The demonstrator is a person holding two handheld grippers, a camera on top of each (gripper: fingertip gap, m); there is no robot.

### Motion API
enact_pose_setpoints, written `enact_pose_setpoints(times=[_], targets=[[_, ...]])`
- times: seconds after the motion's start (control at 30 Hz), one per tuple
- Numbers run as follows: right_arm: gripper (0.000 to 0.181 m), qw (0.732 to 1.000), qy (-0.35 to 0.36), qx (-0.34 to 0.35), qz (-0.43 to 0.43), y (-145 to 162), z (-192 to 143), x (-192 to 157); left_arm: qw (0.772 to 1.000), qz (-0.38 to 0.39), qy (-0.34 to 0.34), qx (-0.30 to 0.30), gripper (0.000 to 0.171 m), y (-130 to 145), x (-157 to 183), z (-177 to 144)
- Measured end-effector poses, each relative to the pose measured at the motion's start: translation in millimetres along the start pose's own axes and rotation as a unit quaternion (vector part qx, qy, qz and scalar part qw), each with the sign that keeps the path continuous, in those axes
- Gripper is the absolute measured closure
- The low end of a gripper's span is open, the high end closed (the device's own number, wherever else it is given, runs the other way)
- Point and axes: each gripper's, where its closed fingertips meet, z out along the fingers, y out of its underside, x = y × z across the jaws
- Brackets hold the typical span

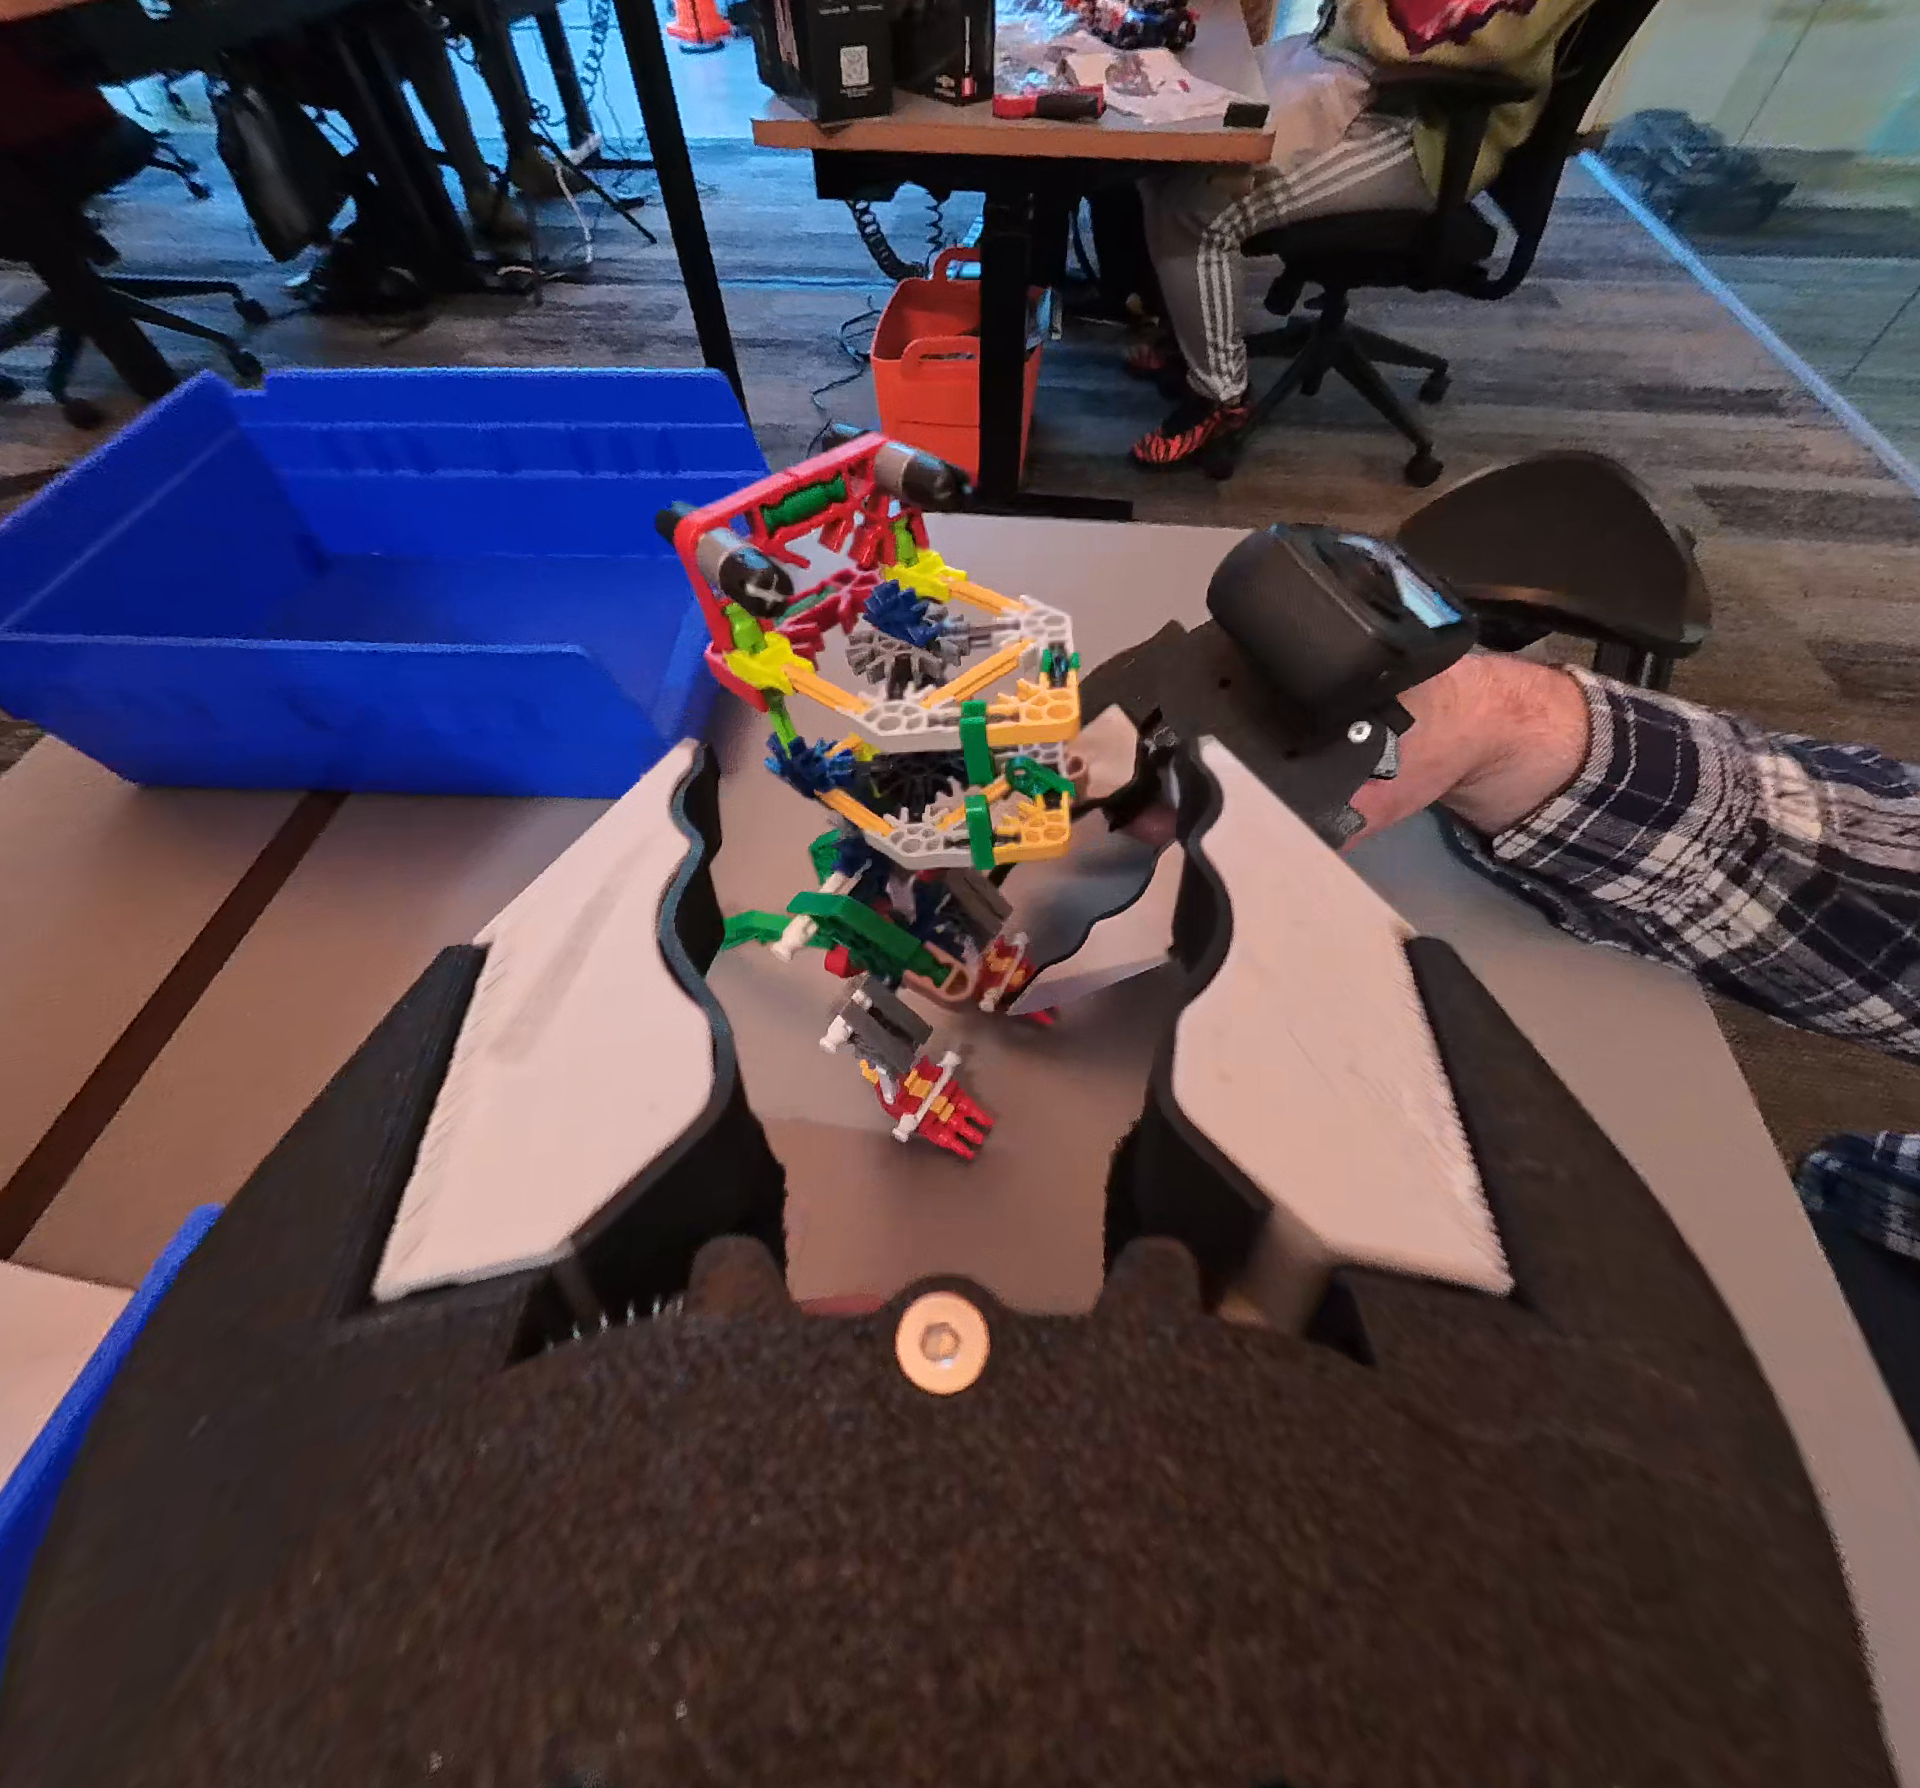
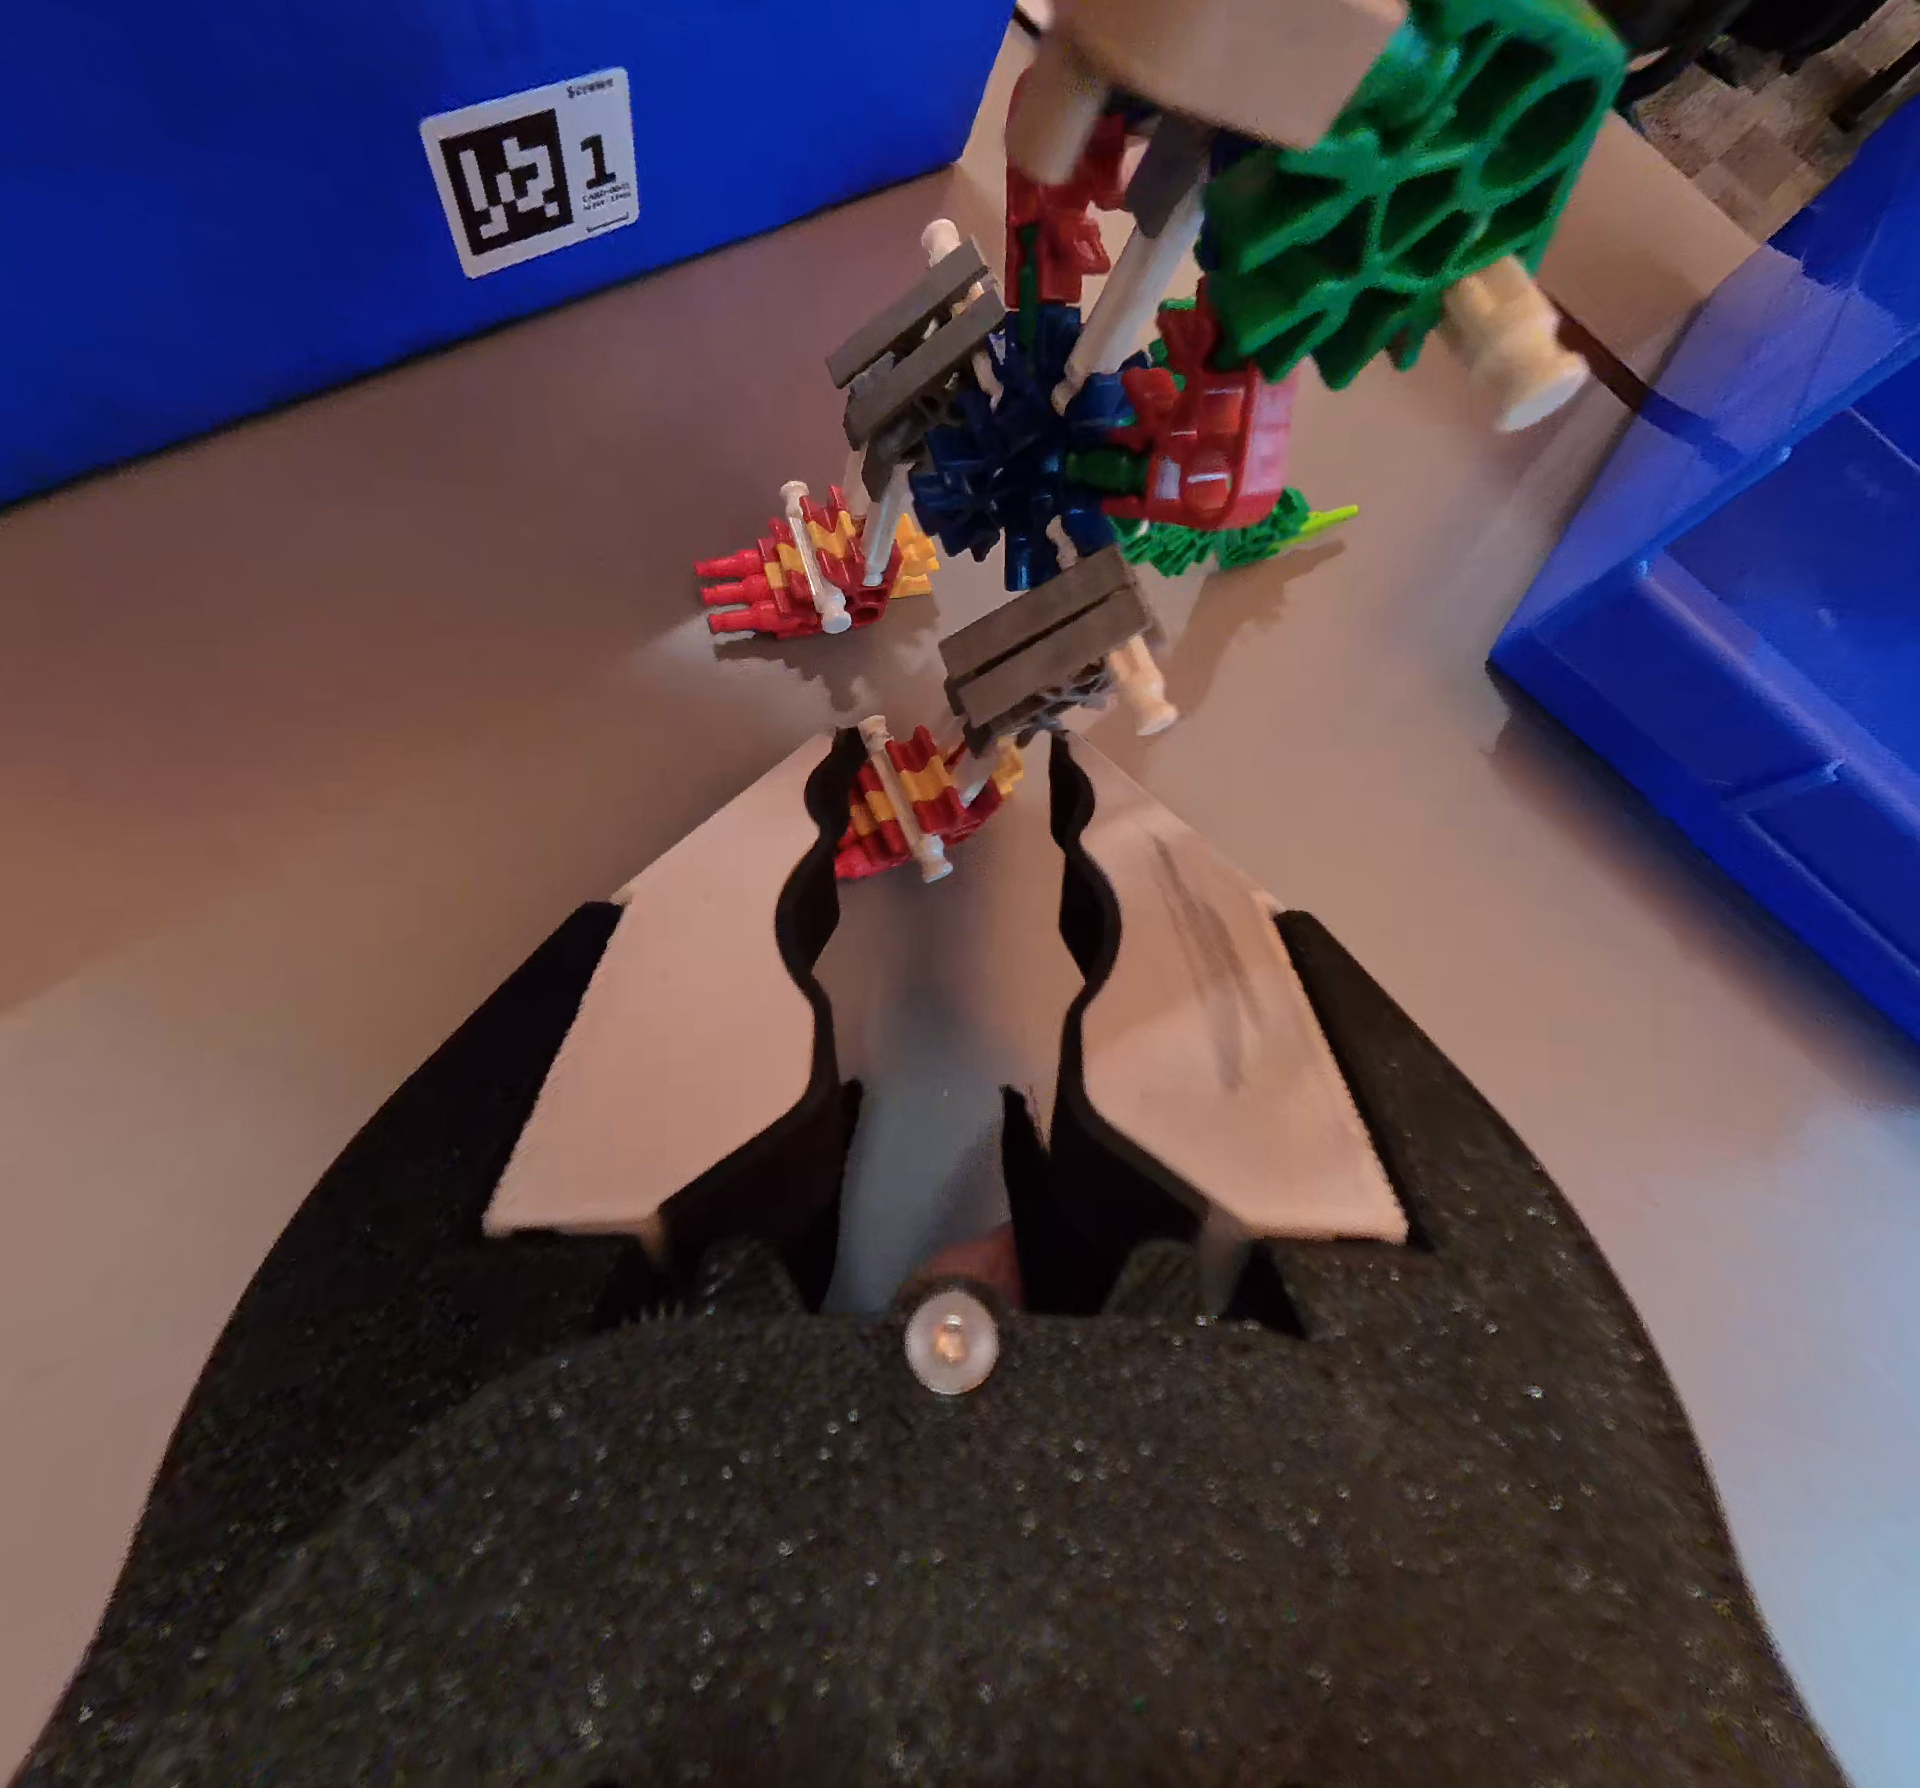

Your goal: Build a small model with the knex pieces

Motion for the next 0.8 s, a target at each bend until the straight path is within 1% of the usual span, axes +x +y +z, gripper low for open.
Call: enact_pose_setpoints(times=[0.13,0.2,0.3,0.43,0.57,0.7,0.8], targets=[[0.142,1.0,0.0,0.001,0.002,-0.5,-0.4,-0.1,0.996,0.066,-0.039,-0.047,0.086,15.3,0.2,-1.6],[0.141,1.0,0.002,0.001,0.002,-0.8,-0.7,0.7,0.996,0.069,-0.034,-0.053,0.086,17.5,4.6,-2.7],[0.14,1.0,0.001,0.005,0.003,-2.2,-1.5,0.6,0.993,0.079,-0.05,-0.075,0.087,22.4,0.6,-2.9],[0.139,1.0,0.004,0.009,0.008,-3.1,-3.5,3.1,0.99,0.085,-0.056,-0.096,0.09,29.1,-1.9,-3.2],[0.139,0.999,0.006,0.025,0.02,-7.8,-6.5,6.5,0.986,0.081,-0.063,-0.127,0.1,44.3,-6.0,-2.6],[0.14,0.999,0.007,0.034,0.016,-12.2,-6.9,5.7,0.984,0.081,-0.065,-0.144,0.117,51.8,-6.9,1.3],[0.14,0.999,0.005,0.037,0.014,-13.4,-6.9,4.3,0.983,0.083,-0.073,-0.149,0.115,51.6,-9.4,-1.0]])
